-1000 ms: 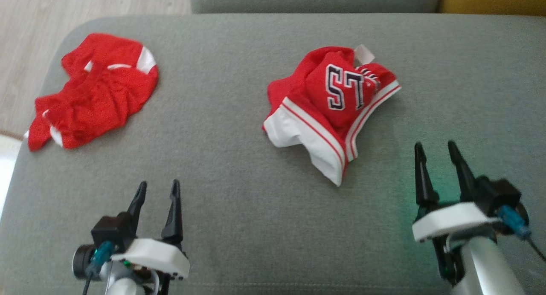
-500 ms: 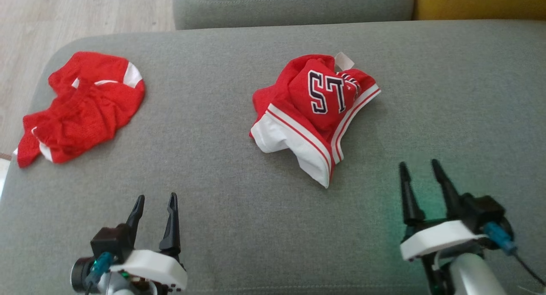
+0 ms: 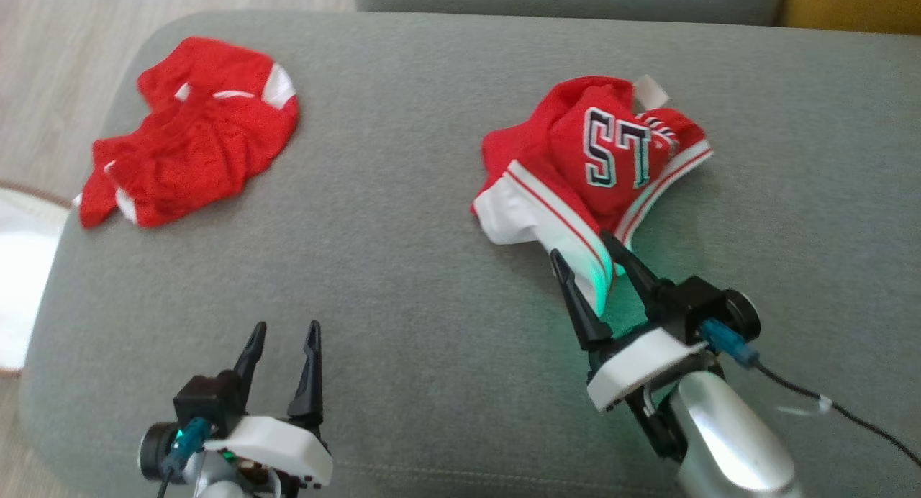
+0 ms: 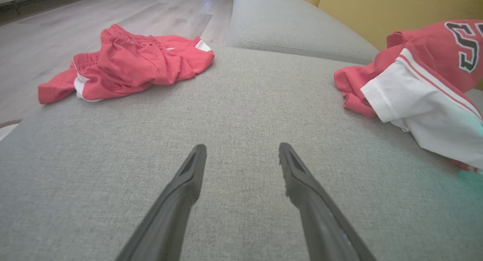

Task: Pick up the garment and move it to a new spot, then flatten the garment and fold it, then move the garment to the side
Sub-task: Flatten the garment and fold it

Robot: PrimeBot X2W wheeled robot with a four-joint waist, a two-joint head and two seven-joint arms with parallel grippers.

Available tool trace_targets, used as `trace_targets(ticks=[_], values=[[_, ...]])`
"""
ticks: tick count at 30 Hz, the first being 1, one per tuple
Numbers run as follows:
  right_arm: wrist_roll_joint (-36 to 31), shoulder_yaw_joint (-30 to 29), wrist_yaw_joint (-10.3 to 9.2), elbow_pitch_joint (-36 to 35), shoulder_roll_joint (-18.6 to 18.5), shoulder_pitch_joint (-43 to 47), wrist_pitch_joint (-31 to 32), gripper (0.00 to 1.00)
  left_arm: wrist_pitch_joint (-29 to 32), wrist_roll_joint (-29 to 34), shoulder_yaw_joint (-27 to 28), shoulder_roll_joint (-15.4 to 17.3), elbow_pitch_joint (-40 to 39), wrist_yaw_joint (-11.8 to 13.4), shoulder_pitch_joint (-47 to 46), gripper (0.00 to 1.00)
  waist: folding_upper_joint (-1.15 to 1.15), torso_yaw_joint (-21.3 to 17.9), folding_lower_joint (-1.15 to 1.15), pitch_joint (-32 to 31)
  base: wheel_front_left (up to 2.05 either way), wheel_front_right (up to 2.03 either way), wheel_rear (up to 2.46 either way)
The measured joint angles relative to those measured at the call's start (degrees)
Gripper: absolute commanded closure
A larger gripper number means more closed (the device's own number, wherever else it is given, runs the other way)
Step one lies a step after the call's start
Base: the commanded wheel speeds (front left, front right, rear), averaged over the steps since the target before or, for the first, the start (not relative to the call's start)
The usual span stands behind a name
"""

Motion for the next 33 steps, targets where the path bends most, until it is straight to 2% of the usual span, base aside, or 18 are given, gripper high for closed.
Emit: trace_targets(ticks=[6,12,13,15,26,33], values=[[-4.0,-0.4,0.00,8.0,-0.1,-4.6,0.7,0.00,0.0,-1.1,-0.7,0.0,0.1,0.0,0.0,0.00,0.00,2.8,0.00,1.3,0.00,0.00,0.00],[-7.3,-3.1,0.00,11.1,-0.3,-5.4,0.8,0.02,0.0,-1.4,-0.8,0.0,0.0,0.0,-0.1,0.00,0.00,3.9,0.00,2.8,0.00,0.00,0.00],[-7.7,-3.4,0.00,11.3,-0.3,-5.4,0.8,0.10,0.0,-1.6,-0.8,0.0,0.0,0.0,-0.3,0.00,0.00,3.9,0.00,3.0,0.00,0.00,0.00],[-8.3,-3.6,0.00,11.8,-0.3,-5.4,0.8,1.00,0.0,-2.3,-0.9,0.0,0.0,0.0,-0.8,0.00,0.00,3.8,0.00,3.4,0.00,0.00,0.00],[-7.8,-5.1,0.00,12.4,-0.3,-8.1,0.7,1.00,0.0,-2.6,-1.2,0.0,0.1,0.0,-2.3,0.00,0.00,2.2,0.00,4.3,0.00,0.00,0.00],[-5.6,-5.4,0.00,2.1,-0.3,-10.8,0.2,1.00,0.0,-2.6,-1.1,0.0,0.1,0.0,-2.2,0.00,0.00,1.1,0.00,1.8,0.00,0.00,0.00]])
